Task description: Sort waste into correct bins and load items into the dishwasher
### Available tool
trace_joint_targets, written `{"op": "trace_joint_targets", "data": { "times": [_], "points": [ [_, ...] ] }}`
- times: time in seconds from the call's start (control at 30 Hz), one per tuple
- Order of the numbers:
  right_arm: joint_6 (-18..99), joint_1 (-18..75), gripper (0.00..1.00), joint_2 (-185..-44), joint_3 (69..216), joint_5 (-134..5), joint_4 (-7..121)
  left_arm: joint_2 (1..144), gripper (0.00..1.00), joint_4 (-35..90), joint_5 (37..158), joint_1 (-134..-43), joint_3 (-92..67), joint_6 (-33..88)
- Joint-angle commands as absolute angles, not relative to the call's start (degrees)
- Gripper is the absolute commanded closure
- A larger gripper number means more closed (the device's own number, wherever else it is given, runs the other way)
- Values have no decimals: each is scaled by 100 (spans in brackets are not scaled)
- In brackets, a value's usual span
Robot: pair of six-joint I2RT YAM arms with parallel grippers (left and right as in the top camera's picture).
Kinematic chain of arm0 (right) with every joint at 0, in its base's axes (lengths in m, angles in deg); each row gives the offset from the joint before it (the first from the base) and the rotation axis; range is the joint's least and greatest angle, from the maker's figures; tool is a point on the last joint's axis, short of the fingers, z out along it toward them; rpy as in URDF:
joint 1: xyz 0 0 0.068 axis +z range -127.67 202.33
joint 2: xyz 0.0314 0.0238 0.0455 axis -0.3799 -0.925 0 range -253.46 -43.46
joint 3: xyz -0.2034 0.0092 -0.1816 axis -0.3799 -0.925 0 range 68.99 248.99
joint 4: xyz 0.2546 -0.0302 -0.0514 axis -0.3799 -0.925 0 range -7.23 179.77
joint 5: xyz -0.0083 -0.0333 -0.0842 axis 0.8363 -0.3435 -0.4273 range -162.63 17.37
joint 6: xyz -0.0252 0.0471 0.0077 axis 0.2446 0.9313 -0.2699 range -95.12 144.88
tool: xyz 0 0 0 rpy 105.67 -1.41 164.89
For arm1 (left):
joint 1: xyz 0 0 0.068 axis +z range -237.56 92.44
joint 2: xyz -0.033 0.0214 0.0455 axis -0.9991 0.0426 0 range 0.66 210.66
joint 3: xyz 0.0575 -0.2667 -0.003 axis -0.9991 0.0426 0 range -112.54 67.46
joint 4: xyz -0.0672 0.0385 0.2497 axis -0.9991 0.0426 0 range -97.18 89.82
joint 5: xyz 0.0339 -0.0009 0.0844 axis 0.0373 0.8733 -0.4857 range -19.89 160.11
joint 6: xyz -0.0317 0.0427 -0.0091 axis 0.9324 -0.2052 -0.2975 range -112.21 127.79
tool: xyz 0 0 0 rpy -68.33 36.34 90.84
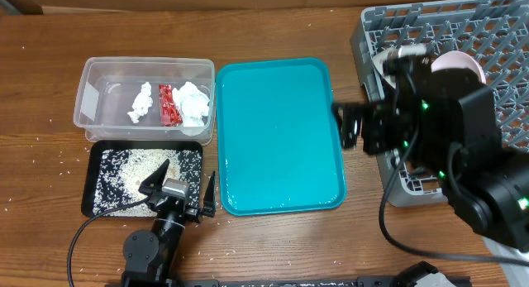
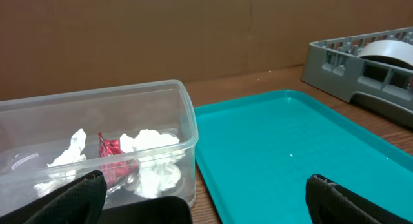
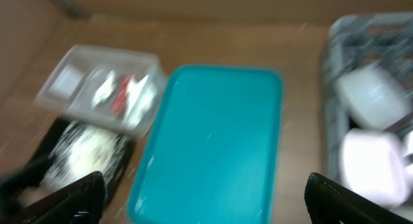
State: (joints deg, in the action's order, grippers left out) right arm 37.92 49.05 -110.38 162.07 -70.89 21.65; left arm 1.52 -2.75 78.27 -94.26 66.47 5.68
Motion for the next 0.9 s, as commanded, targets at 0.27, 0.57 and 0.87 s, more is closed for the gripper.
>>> {"op": "trace_joint_targets", "data": {
  "times": [0.27, 0.57, 0.87],
  "points": [
    [3224, 4570, 0, -9818, 16272, -7201, 2001, 93, 0, -299, 7827, -9391, 6693, 474],
    [2741, 4059, 0, -8537, 15120, -7601, 2779, 93, 0, -299, 7827, -9391, 6693, 474],
    [2745, 3239, 0, -6998, 11647, -7277, 5011, 93, 0, -299, 7827, -9391, 6693, 474]
  ]
}}
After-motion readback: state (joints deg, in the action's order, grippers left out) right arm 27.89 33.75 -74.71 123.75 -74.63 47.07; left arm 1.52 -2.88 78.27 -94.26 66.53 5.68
